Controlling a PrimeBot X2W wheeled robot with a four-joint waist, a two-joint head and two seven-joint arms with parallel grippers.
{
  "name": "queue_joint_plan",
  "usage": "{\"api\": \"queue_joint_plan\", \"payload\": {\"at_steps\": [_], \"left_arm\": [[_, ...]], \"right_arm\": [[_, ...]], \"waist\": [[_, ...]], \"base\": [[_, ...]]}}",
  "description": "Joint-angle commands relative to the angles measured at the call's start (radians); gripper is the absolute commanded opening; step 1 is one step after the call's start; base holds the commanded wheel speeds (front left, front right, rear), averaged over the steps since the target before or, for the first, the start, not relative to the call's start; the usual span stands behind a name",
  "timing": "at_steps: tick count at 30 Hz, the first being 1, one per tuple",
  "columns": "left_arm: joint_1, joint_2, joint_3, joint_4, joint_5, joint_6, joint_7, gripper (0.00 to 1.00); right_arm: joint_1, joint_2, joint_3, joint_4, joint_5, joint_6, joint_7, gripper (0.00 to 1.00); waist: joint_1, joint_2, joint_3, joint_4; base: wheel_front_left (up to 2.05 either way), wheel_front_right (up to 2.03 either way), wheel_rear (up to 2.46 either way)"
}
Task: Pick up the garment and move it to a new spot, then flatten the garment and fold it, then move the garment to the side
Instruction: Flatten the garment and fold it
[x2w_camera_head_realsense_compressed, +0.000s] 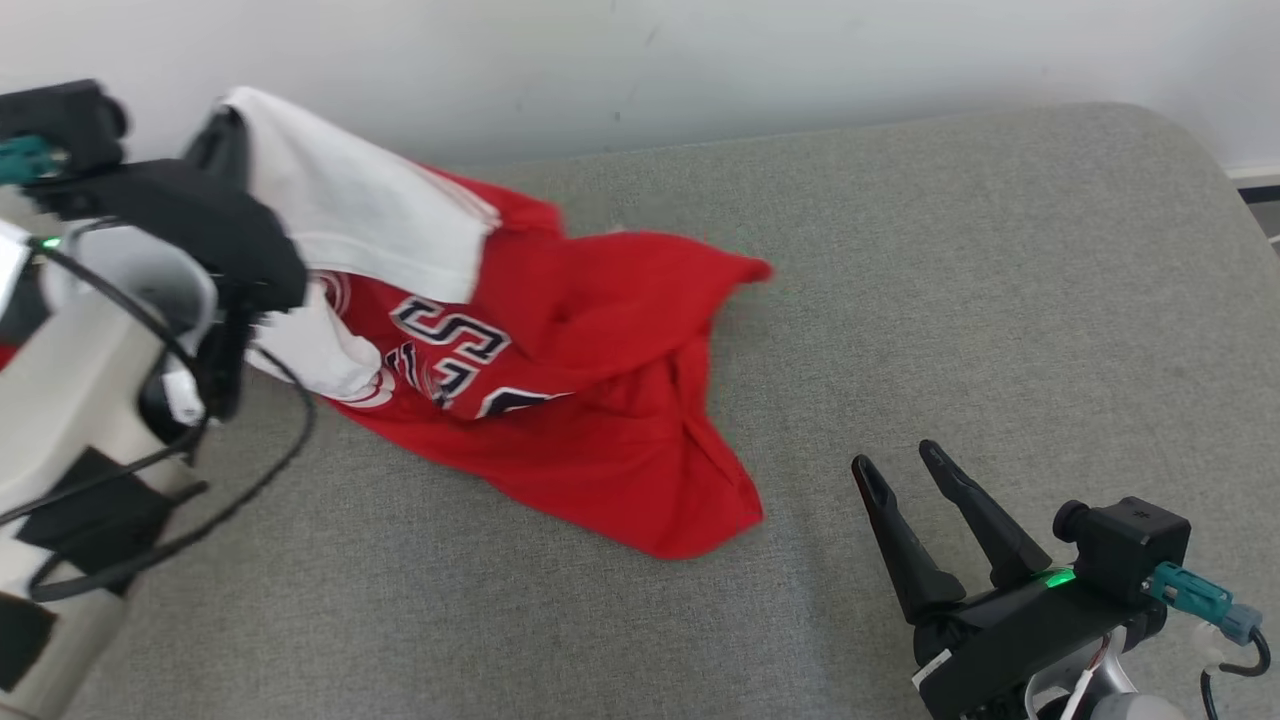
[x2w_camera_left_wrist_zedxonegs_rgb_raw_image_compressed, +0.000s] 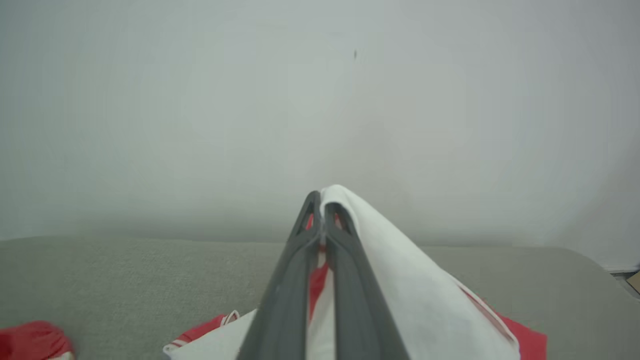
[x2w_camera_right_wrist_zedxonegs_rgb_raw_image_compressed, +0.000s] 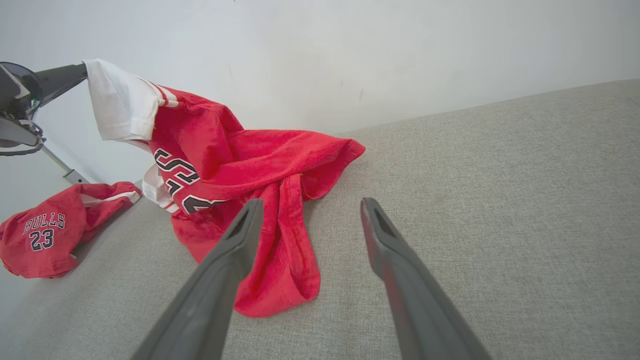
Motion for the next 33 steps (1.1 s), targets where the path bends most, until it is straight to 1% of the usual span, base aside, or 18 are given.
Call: {"api": "queue_joint_plan", "payload": {"at_steps": [1, 3, 4, 5, 6, 14, 17, 20, 24, 28, 30, 33], "left_arm": [[0.011, 0.010, 0.008, 0.009, -0.006, 0.006, -0.009, 0.00], [0.017, 0.027, 0.021, 0.041, -0.008, 0.018, -0.022, 0.00], [0.019, 0.034, 0.022, 0.059, -0.006, 0.021, -0.021, 0.03], [0.021, 0.036, 0.021, 0.074, -0.007, 0.025, -0.013, 0.78], [0.024, 0.036, 0.019, 0.088, -0.010, 0.026, -0.009, 1.00], [0.071, 0.025, 0.025, 0.133, -0.037, 0.006, -0.032, 1.00], [0.097, 0.035, 0.033, 0.119, -0.044, -0.004, -0.046, 1.00], [0.119, 0.040, 0.044, 0.075, -0.055, -0.012, -0.071, 1.00], [0.172, 0.047, 0.044, -0.043, -0.056, -0.019, -0.115, 1.00], [0.259, 0.064, 0.043, -0.212, -0.046, -0.009, -0.169, 1.00], [0.312, 0.070, 0.048, -0.314, -0.042, 0.007, -0.189, 1.00], [0.389, 0.093, 0.045, -0.458, -0.005, 0.040, -0.208, 1.00]], "right_arm": [[0.001, -0.002, 0.000, -0.004, -0.006, 0.000, 0.003, 1.00], [0.005, -0.002, 0.003, -0.007, -0.010, 0.000, 0.006, 1.00], [0.006, -0.002, 0.003, -0.009, -0.013, 0.000, 0.009, 1.00], [0.006, -0.002, 0.004, -0.011, -0.013, 0.000, 0.013, 1.00], [0.007, -0.002, 0.005, -0.013, -0.015, 0.000, 0.015, 1.00], [0.016, -0.002, -0.009, -0.024, -0.026, 0.000, 0.031, 1.00], [0.022, -0.002, -0.015, -0.028, -0.028, 0.000, 0.037, 1.00], [0.034, -0.002, -0.018, -0.029, -0.027, 0.000, 0.040, 1.00], [0.043, -0.002, -0.026, -0.034, -0.029, 0.000, 0.048, 1.00], [0.054, -0.003, -0.035, -0.037, -0.032, 0.000, 0.054, 1.00], [0.058, -0.002, -0.040, -0.040, -0.034, 0.000, 0.057, 1.00], [0.056, -0.002, -0.045, -0.042, -0.041, 0.000, 0.067, 1.00]], "waist": [[0.0000, 0.0001, 0.001, 0.000], [0.0000, 0.0001, 0.001, 0.000], [0.0000, 0.0001, 0.001, 0.000], [0.0000, 0.0001, 0.002, 0.000], [0.0000, 0.0001, 0.003, -0.001], [0.0000, 0.0001, -0.006, 0.018], [0.0000, 0.0001, -0.023, 0.039], [0.0000, 0.0001, -0.039, 0.058], [0.0000, 0.0001, -0.055, 0.087], [0.0000, 0.0001, -0.073, 0.115], [0.0000, 0.0001, -0.078, 0.129], [0.0000, 0.0001, -0.077, 0.151]], "base": [[0.00, 0.00, 0.00], [0.00, 0.00, 0.00], [0.00, 0.00, 0.00], [0.00, 0.00, 0.00], [0.00, 0.00, 0.00], [0.00, 0.00, 0.00], [0.00, 0.00, 0.00], [0.00, 0.00, 0.00], [0.00, 0.00, 0.00], [0.00, 0.00, 0.00], [0.00, 0.00, 0.00], [0.00, 0.00, 0.00]]}}
